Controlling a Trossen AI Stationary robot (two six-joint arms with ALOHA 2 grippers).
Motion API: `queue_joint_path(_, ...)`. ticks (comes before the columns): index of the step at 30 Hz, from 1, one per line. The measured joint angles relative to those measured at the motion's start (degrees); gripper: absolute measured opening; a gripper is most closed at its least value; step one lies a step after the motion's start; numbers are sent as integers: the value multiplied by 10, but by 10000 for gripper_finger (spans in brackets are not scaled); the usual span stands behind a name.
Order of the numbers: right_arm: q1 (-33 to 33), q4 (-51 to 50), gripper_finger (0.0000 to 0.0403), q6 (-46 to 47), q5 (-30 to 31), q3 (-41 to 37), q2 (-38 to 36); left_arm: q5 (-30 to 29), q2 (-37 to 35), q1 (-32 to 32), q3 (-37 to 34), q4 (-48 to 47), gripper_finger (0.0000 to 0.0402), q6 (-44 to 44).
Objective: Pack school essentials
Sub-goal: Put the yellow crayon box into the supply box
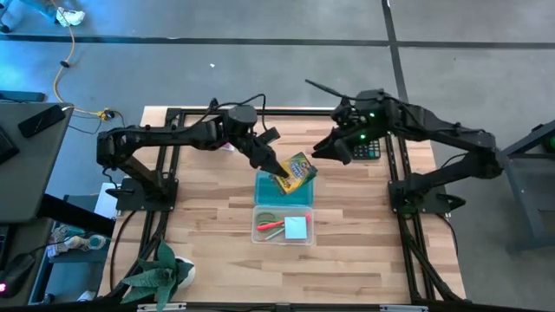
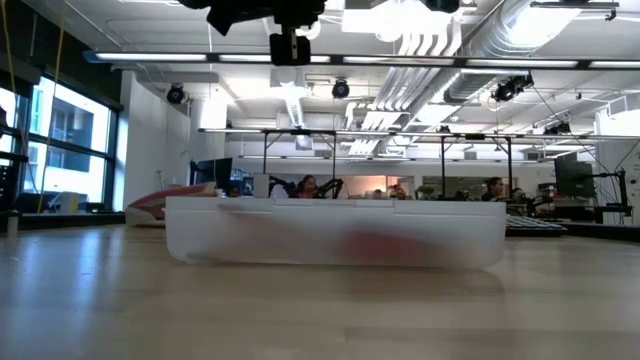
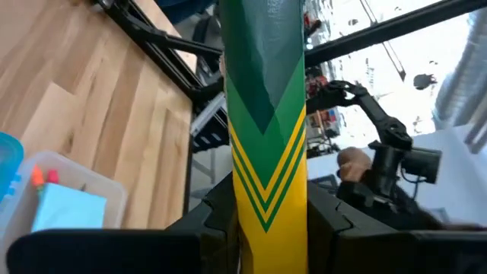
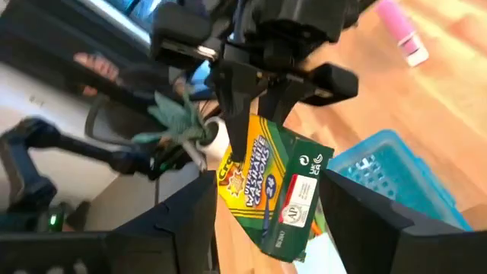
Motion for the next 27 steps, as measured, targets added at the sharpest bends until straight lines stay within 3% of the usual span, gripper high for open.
queue_joint_path(6,-34,1,223,-37,-103,0,37,-27,0,-8,0,0,76,5)
queue_joint_path(13,-46,0,223,-64,-153,0,63,-41,0,-11,0,0,76,5)
queue_joint_path(27,-59,2,223,-69,-166,0,91,-42,0,-14,0,-21,76,25)
